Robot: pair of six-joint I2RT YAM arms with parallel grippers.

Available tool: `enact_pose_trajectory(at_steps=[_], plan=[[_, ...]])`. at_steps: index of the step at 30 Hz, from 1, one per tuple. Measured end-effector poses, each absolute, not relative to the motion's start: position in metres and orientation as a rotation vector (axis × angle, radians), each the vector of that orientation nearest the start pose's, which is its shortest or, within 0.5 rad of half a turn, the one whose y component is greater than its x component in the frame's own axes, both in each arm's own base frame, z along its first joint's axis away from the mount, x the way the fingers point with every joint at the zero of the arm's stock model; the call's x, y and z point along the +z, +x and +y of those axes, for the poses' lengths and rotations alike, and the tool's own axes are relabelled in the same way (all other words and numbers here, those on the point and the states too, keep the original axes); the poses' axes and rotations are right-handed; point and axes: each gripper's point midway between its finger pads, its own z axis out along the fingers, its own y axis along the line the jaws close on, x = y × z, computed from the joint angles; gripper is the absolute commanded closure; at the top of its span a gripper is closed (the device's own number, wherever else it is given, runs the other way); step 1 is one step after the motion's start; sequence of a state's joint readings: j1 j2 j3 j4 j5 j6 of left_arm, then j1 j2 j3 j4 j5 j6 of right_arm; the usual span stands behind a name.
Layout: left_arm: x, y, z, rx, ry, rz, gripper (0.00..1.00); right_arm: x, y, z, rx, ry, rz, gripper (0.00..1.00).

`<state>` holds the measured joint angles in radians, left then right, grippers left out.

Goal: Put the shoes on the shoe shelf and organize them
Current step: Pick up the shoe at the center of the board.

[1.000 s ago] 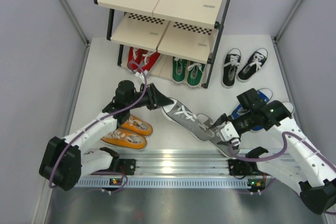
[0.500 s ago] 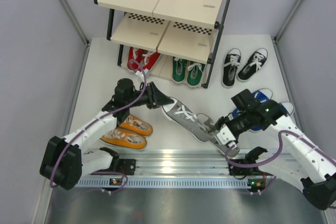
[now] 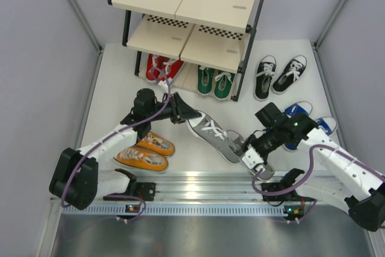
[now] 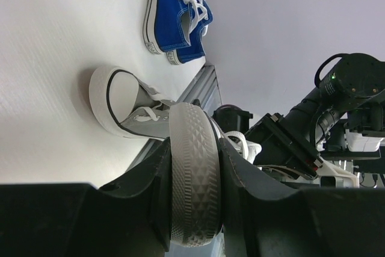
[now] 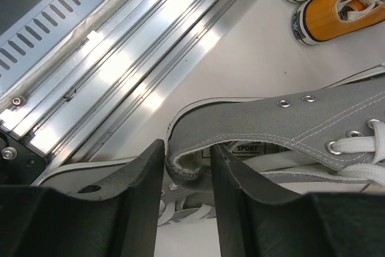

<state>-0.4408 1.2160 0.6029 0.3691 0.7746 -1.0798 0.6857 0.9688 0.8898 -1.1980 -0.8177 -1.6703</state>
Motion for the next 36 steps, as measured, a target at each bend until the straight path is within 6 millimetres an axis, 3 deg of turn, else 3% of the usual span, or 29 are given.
enact_pose_trajectory(at_steps=[4, 12, 13, 18, 22, 23, 25, 26, 31, 36], plan=[[0.209, 0.232, -0.275, -1.703, -0.021, 2.126, 1.0, 0.158, 0.082, 0.198, 0.743, -2.289, 0.756, 0.8], [0.213, 0.233, -0.276, -1.71, -0.001, 2.104, 1.0, 0.16, 0.081, 0.198, 0.756, -2.286, 0.784, 0.9], [0.213, 0.233, -0.276, -1.71, -0.002, 2.104, 1.0, 0.163, 0.081, 0.198, 0.758, -2.282, 0.796, 1.0], [0.212, 0.233, -0.275, -1.709, -0.006, 2.101, 0.93, 0.178, 0.082, 0.198, 0.772, -2.251, 0.871, 1.0], [0.209, 0.233, -0.275, -1.705, -0.017, 2.11, 0.66, 0.185, 0.081, 0.198, 0.787, -2.23, 0.925, 1.0], [0.208, 0.233, -0.275, -1.702, -0.018, 2.11, 0.51, 0.187, 0.081, 0.198, 0.789, -2.224, 0.939, 1.0], [0.206, 0.235, -0.274, -1.68, -0.016, 2.109, 0.38, 0.194, 0.082, 0.199, 0.792, -2.204, 0.971, 1.0], [0.204, 0.236, -0.273, -1.662, -0.016, 2.112, 0.26, 0.197, 0.083, 0.2, 0.79, -2.195, 0.981, 1.0], [0.207, 0.243, -0.265, -1.527, 0.005, 2.113, 0.11, 0.228, 0.091, 0.207, 0.768, -2.128, 1.01, 1.0], [0.242, 0.257, -0.249, -1.332, 0.06, 1.993, 0.06, 0.253, 0.095, 0.21, 0.753, -2.07, 1.032, 1.0]])
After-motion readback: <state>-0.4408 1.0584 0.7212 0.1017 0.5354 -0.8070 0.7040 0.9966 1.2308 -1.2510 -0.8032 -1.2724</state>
